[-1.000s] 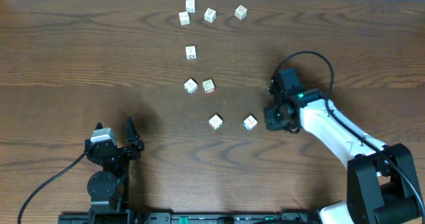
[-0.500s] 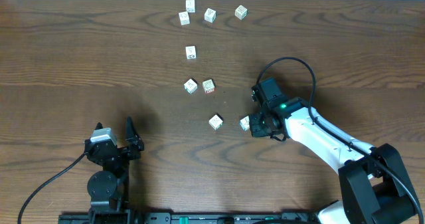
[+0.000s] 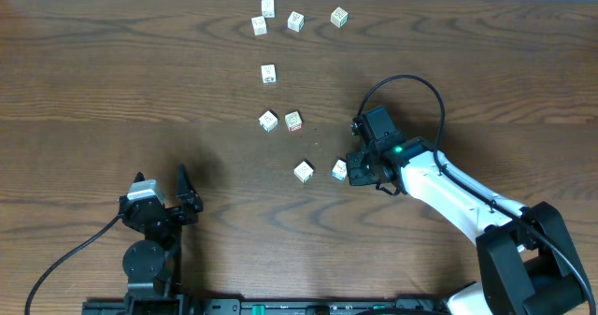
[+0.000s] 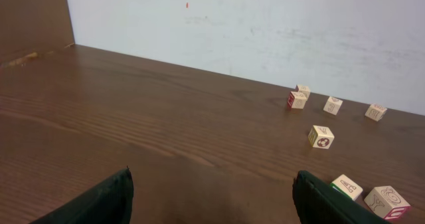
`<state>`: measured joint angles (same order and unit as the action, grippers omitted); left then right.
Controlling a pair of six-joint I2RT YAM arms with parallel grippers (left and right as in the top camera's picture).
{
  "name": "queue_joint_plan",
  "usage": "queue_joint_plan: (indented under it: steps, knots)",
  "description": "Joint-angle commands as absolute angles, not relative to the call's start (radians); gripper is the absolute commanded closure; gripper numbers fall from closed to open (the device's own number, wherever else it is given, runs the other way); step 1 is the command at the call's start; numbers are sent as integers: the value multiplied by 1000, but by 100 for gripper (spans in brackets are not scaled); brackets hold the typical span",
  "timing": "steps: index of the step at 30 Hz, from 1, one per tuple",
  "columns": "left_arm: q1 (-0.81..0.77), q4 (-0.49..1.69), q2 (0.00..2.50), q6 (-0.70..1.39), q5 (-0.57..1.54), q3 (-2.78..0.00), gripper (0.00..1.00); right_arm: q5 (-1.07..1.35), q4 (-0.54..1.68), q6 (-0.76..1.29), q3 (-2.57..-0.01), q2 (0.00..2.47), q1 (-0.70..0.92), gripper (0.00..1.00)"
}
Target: Lift 5 blocks
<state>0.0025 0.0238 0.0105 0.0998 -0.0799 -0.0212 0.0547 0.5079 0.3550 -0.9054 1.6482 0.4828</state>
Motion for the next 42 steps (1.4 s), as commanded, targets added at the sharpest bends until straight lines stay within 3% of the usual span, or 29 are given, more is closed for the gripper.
queue_joint_plan:
  steps: [1,11,23,32,42]
  knots:
    - [-1,67,5,86,-89,-4,23,71,501,366,-900,1634,493,80]
    - [-1,67,5,86,-89,-4,23,68,425,358,-900,1634,493,75]
    - [-1,67,5,86,-89,-4,23,-26,503,358,-900,1634,492,76]
    - [-1,67,5,86,-89,-4,23,-25,509,363,-899,1635,492,53]
    - [-1,67,5,86,-89,-4,23,-26,448,366,-903,1634,492,48]
